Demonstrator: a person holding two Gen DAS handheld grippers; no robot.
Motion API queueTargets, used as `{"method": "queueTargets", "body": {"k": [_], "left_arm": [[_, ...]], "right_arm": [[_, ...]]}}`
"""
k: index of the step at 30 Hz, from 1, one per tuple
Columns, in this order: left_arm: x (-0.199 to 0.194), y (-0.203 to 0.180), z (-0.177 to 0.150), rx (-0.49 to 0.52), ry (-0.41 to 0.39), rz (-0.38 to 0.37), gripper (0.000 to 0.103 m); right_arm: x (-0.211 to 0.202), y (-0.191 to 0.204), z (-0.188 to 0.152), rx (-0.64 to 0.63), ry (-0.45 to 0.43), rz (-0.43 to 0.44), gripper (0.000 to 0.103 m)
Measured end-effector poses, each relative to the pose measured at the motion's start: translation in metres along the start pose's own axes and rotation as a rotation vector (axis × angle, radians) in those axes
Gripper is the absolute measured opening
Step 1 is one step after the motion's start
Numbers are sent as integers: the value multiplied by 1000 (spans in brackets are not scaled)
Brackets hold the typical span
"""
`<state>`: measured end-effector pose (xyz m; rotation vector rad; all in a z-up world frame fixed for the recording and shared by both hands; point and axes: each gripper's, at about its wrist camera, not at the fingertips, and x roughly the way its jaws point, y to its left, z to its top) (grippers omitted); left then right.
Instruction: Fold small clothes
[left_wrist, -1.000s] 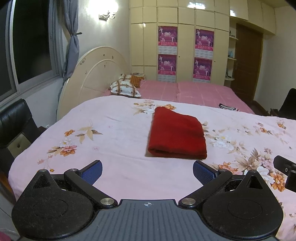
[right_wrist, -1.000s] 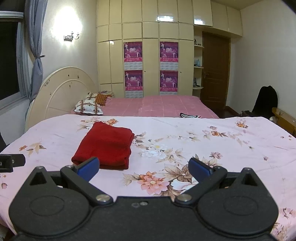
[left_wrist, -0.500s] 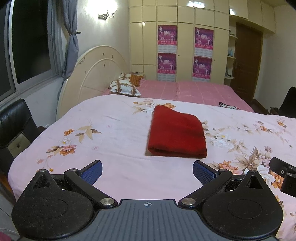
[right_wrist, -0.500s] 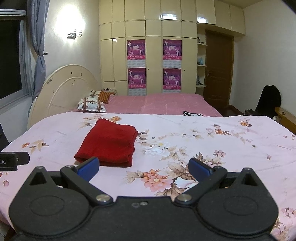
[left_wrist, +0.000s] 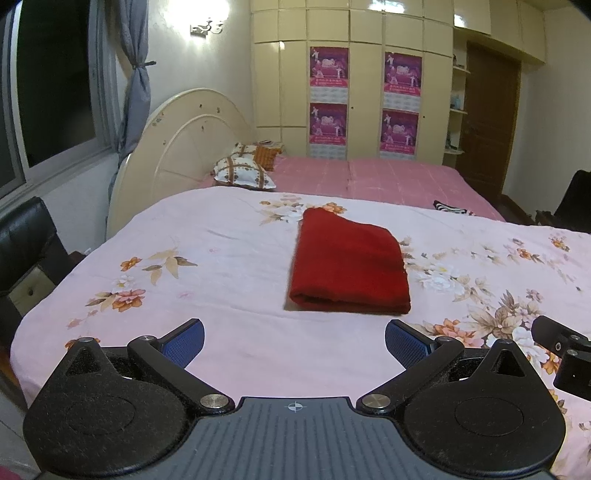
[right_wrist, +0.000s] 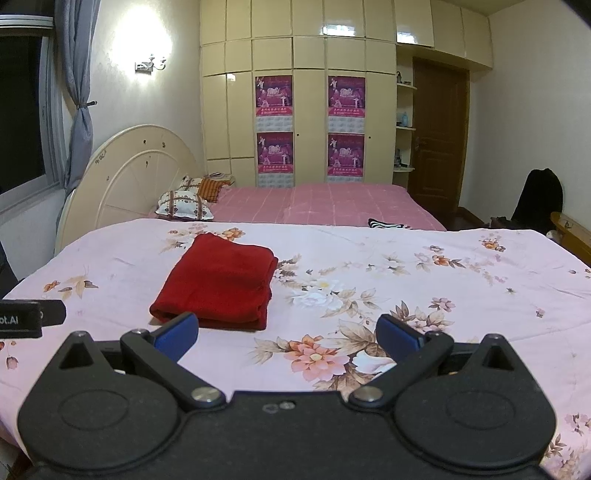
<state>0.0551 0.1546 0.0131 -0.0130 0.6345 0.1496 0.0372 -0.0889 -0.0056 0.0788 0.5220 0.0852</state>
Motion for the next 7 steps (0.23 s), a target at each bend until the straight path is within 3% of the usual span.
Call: {"method": "queueTargets", "body": {"k": [7], "left_arm": [[10,-2,4,-11,-27,-52,103]], "right_arm": [[10,-2,-1,1,12,-6,102]]}}
